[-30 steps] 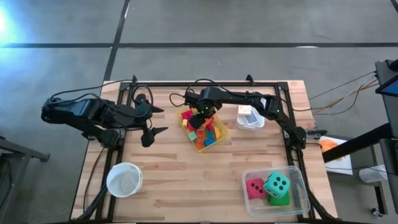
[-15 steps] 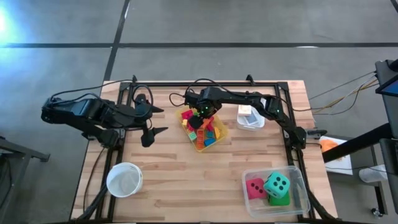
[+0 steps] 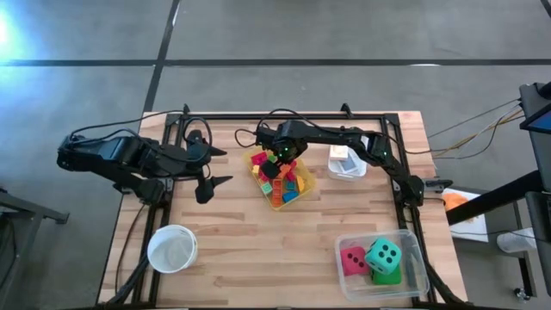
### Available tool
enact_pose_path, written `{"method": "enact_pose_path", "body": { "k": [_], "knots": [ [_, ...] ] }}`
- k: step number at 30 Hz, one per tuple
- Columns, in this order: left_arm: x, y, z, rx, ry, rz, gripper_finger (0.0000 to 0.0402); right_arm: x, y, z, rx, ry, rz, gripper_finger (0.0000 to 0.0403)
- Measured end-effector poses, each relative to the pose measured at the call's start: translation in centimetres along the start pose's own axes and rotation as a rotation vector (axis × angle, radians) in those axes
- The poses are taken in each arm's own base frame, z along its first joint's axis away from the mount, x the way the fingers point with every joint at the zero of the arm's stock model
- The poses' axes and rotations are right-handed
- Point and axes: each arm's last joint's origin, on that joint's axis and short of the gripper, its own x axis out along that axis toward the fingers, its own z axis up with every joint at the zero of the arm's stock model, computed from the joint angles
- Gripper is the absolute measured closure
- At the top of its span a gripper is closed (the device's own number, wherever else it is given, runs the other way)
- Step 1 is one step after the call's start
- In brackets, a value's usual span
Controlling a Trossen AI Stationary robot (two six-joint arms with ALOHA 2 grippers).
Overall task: Pick & Place Toys
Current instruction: Return to Home Position
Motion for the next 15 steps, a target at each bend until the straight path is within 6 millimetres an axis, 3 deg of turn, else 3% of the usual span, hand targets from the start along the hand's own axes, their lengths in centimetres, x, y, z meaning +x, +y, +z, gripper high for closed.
{"method": "enact_pose_path", "body": {
  "k": [6,15],
  "knots": [
    [0.0,0.0,0.0,0.0,0.0,0.0,0.005,-2.3,-0.1,-0.4,-0.051,-0.027,0.016,0.0054],
    [0.0,0.0,0.0,0.0,0.0,0.0,0.005,-9.1,-0.6,-2.8,-0.08,-0.074,0.037,0.0053]
  ]
}}
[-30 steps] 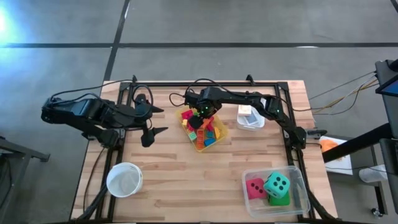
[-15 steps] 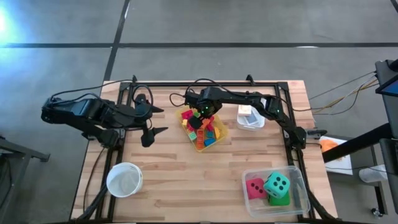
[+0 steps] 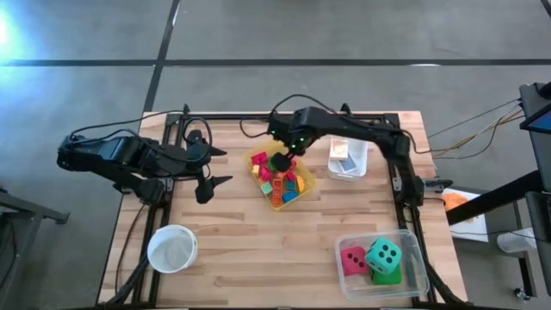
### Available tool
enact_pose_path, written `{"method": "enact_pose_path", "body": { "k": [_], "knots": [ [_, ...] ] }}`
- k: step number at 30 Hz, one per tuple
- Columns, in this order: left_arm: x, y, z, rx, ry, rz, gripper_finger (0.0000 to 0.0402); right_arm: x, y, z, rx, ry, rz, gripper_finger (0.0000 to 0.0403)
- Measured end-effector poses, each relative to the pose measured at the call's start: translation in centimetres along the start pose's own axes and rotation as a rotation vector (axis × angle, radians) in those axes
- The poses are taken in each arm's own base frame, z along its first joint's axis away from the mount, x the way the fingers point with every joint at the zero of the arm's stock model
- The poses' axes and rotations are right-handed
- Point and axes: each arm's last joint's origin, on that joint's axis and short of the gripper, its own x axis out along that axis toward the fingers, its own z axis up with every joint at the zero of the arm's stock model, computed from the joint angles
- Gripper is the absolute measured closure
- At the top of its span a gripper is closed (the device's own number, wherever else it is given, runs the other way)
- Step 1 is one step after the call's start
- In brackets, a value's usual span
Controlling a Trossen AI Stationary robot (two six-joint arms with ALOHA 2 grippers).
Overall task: Pick & Place Toys
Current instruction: Return to Home Position
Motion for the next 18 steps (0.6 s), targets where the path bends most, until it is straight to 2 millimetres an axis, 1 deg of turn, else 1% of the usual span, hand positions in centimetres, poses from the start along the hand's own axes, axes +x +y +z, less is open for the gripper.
{"method": "enact_pose_path", "body": {
  "k": [5,8,11,16,18],
  "knots": [
    [0.0,0.0,0.0,0.0,0.0,0.0,0.005,-4.1,0.0,-2.4,-0.032,-0.04,-0.059,0.0057],
    [0.0,0.0,0.0,0.0,0.0,0.0,0.005,-6.4,0.0,-4.3,-0.05,-0.09,-0.066,0.0087],
    [0.0,0.0,0.0,0.0,0.0,0.0,0.005,-8.2,-0.3,-6.3,-0.078,-0.139,-0.094,0.0148],
    [0.0,0.0,0.0,0.0,0.0,0.0,0.005,-10.4,-1.0,-10.5,-0.132,-0.216,-0.139,0.028],
    [0.0,0.0,0.0,0.0,0.0,0.0,0.005,-10.9,-1.3,-12.0,-0.169,-0.263,-0.172,0.0329]
  ]
}}
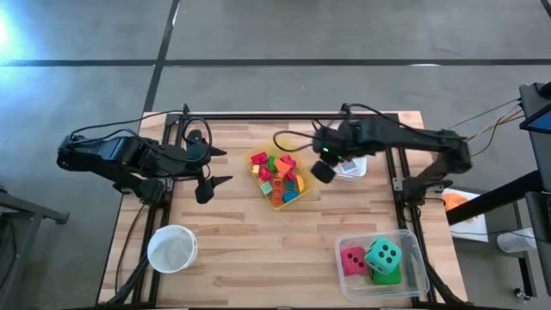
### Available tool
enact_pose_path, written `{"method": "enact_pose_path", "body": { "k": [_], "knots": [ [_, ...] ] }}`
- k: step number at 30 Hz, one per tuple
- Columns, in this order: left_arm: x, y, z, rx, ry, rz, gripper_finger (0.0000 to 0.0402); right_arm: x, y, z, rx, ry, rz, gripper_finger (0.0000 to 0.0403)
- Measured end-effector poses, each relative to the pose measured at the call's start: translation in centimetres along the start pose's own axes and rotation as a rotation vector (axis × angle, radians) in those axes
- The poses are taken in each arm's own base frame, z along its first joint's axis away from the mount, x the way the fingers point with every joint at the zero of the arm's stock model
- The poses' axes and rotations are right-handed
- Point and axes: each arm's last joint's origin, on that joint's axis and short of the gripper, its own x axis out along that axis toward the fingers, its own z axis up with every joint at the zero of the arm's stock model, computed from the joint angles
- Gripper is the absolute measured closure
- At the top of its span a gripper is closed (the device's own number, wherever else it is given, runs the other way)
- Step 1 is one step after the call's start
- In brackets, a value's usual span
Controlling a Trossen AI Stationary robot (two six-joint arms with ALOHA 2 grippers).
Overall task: Pick & Place Toys
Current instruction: Return to Home Position
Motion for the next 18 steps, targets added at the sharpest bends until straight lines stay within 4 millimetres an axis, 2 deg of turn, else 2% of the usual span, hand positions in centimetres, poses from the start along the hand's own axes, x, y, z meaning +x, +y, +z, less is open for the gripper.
{"method": "enact_pose_path", "body": {
  "k": [2,4,10,13,18],
  "knots": [
    [0.0,0.0,0.0,0.003,0.0,0.0,0.005,-0.6,-0.2,-1.2,-0.043,-0.063,-0.039,0.037],
    [0.0,0.0,0.0,0.012,0.0,0.0,0.005,-1.1,-0.5,-2.5,-0.074,-0.1,-0.062,0.0386],
    [0.0,0.0,0.0,0.019,-0.003,-0.001,0.005,-2.2,-1.4,-5.8,-0.102,-0.15,-0.032,0.0362],
    [0.0,0.0,0.1,-0.041,-0.007,-0.002,0.005,-2.9,-2.4,-7.1,-0.156,-0.163,-0.023,0.0346],
    [-1.3,0.5,0.2,-0.158,-0.053,-0.021,0.005,-2.8,-4.0,-9.9,-0.078,-0.218,0.015,0.0319]
  ]
}}
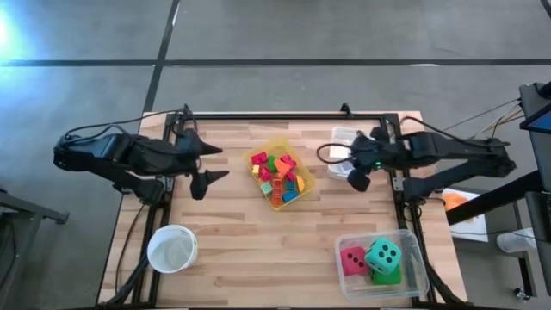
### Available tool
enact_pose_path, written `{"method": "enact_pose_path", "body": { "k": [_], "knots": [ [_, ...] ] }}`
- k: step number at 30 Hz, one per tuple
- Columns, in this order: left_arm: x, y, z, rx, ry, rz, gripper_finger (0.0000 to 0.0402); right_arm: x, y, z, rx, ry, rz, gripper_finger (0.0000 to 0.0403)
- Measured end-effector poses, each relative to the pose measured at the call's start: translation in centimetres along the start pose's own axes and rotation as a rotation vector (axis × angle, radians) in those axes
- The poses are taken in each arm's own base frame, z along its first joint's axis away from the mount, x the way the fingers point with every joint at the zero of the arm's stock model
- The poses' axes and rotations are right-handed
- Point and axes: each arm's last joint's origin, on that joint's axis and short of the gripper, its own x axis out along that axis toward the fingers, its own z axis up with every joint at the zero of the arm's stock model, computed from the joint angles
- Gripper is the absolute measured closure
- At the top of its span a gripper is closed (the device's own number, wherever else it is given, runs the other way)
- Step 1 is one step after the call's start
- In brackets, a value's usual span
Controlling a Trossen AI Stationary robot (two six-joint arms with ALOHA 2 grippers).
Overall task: Pick & Place Toys
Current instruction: Return to Home Position
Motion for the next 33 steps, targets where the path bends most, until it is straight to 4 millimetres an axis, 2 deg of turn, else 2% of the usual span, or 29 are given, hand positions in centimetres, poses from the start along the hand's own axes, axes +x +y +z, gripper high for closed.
{"method": "enact_pose_path", "body": {
  "k": [2,6,9,11,19,27,33],
  "knots": [
    [-0.3,0.0,0.1,-0.003,-0.05,-0.024,0.005,-0.3,-0.4,-0.9,0.032,-0.058,0.067,0.0309],
    [0.0,0.1,-0.9,0.046,-0.12,-0.121,0.005,-0.8,-0.7,-2.5,0.033,-0.2,0.342,0.0288],
    [0.4,0.6,-2.6,0.042,-0.165,-0.146,0.005,-0.9,-0.8,-3.7,0.022,-0.319,0.532,0.0273],
    [0.9,1.0,-4.1,0.031,-0.17,-0.146,0.005,-0.9,-1.0,-4.4,0.016,-0.399,0.599,0.0263],
    [1.4,2.5,-9.3,0.034,-0.33,-0.32,0.005,-0.1,-1.7,-7.0,-0.079,-0.542,0.653,0.0224],
    [2.4,4.0,-13.7,-0.011,-0.422,-0.31,0.005,1.7,-1.6,-9.1,-0.144,-0.688,0.743,0.0193],
    [3.7,4.4,-16.4,-0.003,-0.404,-0.301,0.005,3.2,-1.7,-10.8,-0.145,-0.699,0.761,0.0186]
  ]
}}
